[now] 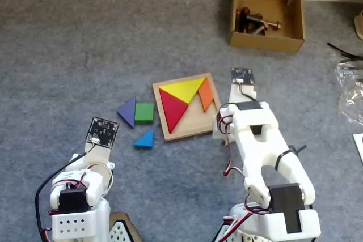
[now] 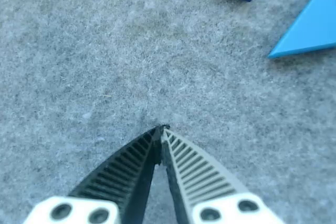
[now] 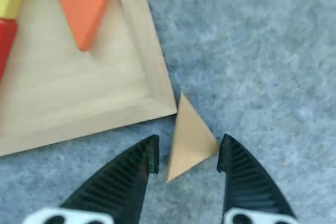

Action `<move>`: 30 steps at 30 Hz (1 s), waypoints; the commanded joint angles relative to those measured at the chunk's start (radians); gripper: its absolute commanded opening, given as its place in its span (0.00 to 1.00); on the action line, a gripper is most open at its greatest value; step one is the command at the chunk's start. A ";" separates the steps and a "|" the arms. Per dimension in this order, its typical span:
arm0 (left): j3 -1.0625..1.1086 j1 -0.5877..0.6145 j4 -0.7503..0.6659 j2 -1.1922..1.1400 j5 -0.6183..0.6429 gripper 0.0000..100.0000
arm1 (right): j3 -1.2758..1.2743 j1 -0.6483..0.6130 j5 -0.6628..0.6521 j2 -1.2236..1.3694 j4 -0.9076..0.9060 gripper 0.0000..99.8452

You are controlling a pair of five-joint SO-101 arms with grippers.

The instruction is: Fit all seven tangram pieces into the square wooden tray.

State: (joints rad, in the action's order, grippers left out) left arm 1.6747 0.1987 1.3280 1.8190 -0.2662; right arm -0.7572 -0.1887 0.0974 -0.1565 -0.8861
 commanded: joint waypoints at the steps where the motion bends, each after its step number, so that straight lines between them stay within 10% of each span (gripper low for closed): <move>1: 0.021 0.013 0.006 0.007 0.008 0.01 | 0.002 -0.008 0.000 -0.007 0.018 0.19; 30: 0.021 0.013 0.006 0.007 0.008 0.01 | 0.007 -0.005 0.060 0.045 0.019 0.19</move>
State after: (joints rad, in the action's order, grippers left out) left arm 1.6747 0.1987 1.3280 1.8190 -0.2662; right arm -0.7572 -0.1887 0.1511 -0.1366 -0.8830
